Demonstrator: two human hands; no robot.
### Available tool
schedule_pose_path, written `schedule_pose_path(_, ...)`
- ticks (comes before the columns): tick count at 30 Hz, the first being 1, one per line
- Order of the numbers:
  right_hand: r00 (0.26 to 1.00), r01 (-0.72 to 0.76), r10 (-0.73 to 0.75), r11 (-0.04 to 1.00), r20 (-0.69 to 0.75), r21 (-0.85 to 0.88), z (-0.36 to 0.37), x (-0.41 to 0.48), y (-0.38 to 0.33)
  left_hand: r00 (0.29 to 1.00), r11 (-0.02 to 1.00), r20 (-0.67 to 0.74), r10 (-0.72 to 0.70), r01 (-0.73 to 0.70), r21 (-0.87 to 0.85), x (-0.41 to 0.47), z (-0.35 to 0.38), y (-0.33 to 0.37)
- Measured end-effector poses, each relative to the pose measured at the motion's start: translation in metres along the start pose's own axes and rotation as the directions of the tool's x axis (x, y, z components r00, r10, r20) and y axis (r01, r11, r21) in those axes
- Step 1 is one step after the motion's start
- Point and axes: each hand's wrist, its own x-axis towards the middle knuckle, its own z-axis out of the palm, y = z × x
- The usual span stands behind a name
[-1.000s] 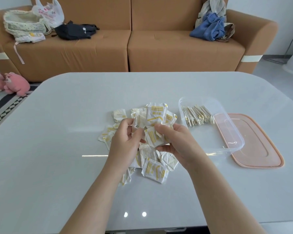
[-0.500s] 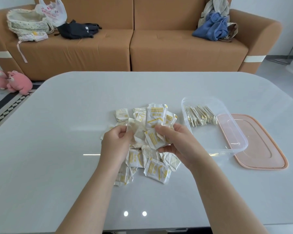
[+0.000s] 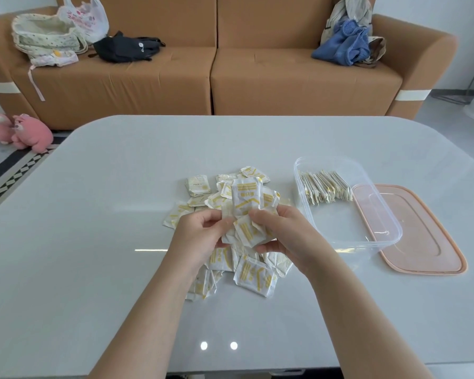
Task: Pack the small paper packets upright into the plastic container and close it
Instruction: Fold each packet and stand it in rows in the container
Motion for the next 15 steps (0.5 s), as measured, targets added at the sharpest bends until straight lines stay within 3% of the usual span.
schedule_pose_path(4, 0.999, -0.041, 0.041, 0.998, -0.001, -0.046, 0.0007, 0.0000, -0.0001, 0.990, 0.994, -0.133, 0.047, -0.060, -0.092, 0.0024, -0.0004, 0.0012)
schedule_pose_path(11, 0.997, -0.063, 0.068, 0.987, 0.029, -0.151, 0.0048, -0.0011, 0.0021, 0.991, 0.994, -0.075, 0.110, -0.110, 0.004, -0.0013, 0.0086, 0.0034)
schedule_pose_path(15, 0.991, -0.034, 0.037, 0.999, 0.126, -0.026, 0.0043, -0.0011, 0.0016, 0.979, 0.998, -0.194, 0.069, -0.070, 0.002, 0.0025, 0.0063, 0.0016)
